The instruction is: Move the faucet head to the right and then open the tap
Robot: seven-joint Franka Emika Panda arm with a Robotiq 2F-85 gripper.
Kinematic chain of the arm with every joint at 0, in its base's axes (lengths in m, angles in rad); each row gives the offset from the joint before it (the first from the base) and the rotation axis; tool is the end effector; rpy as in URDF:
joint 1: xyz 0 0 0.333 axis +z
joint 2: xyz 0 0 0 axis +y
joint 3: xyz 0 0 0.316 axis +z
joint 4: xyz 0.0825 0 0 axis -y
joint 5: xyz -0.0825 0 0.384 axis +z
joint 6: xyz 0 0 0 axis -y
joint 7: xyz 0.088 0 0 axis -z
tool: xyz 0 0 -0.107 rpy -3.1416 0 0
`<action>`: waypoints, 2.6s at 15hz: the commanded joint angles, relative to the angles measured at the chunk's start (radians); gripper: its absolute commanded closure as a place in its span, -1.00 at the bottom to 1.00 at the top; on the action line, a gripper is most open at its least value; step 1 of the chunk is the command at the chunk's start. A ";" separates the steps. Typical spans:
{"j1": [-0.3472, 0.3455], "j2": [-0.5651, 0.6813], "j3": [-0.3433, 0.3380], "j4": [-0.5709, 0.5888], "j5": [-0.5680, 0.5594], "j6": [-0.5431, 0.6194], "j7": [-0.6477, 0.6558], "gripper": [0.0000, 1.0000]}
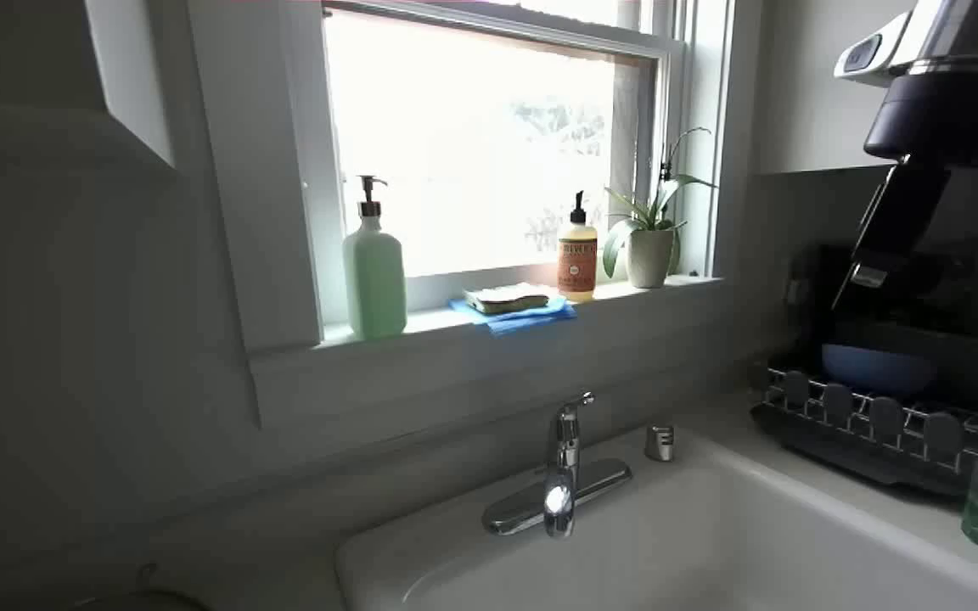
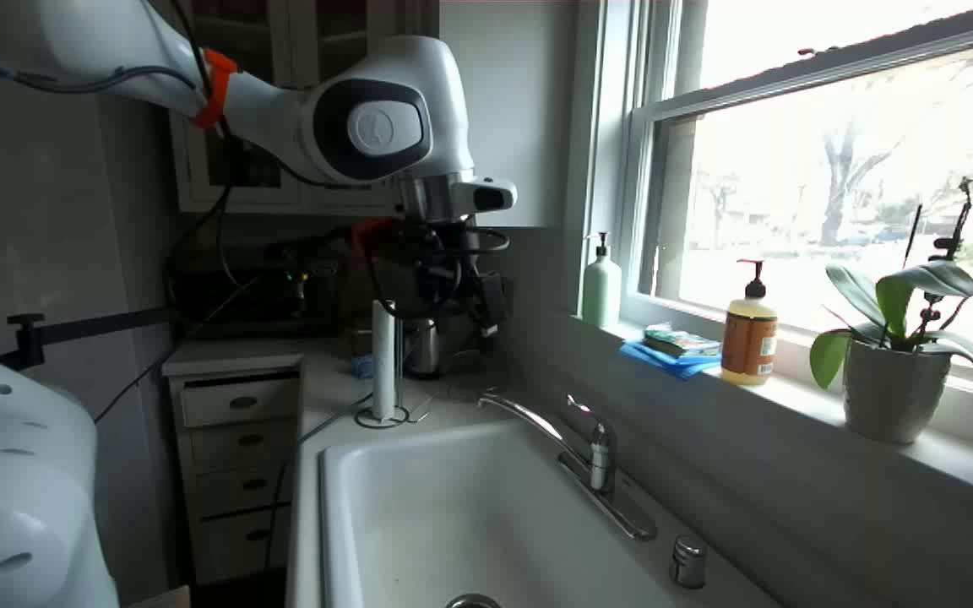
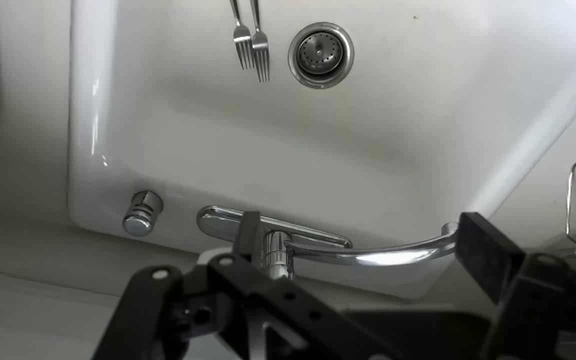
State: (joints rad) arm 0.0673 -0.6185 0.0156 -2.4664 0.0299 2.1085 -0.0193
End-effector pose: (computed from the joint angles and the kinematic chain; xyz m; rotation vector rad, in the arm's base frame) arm 0.3870 0.0342 0.5319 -3.0859 -0.1367 -0.4037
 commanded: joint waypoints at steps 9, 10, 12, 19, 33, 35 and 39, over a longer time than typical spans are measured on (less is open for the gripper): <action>0.013 0.147 0.023 0.040 0.041 0.020 0.036 -1.00; 0.013 0.189 0.034 0.048 0.044 0.029 0.053 -1.00; 0.014 0.280 0.056 0.077 0.058 0.059 0.100 -1.00; 0.027 0.577 0.116 0.264 0.086 0.177 0.289 -1.00; 0.101 0.876 0.088 0.540 0.066 0.231 0.652 -1.00; 0.114 0.882 0.075 0.539 0.048 0.222 0.716 -1.00; 0.131 0.880 0.050 0.530 0.013 0.183 0.839 -1.00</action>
State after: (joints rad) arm 0.1707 0.2559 0.0955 -1.9556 0.0855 2.3374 0.7144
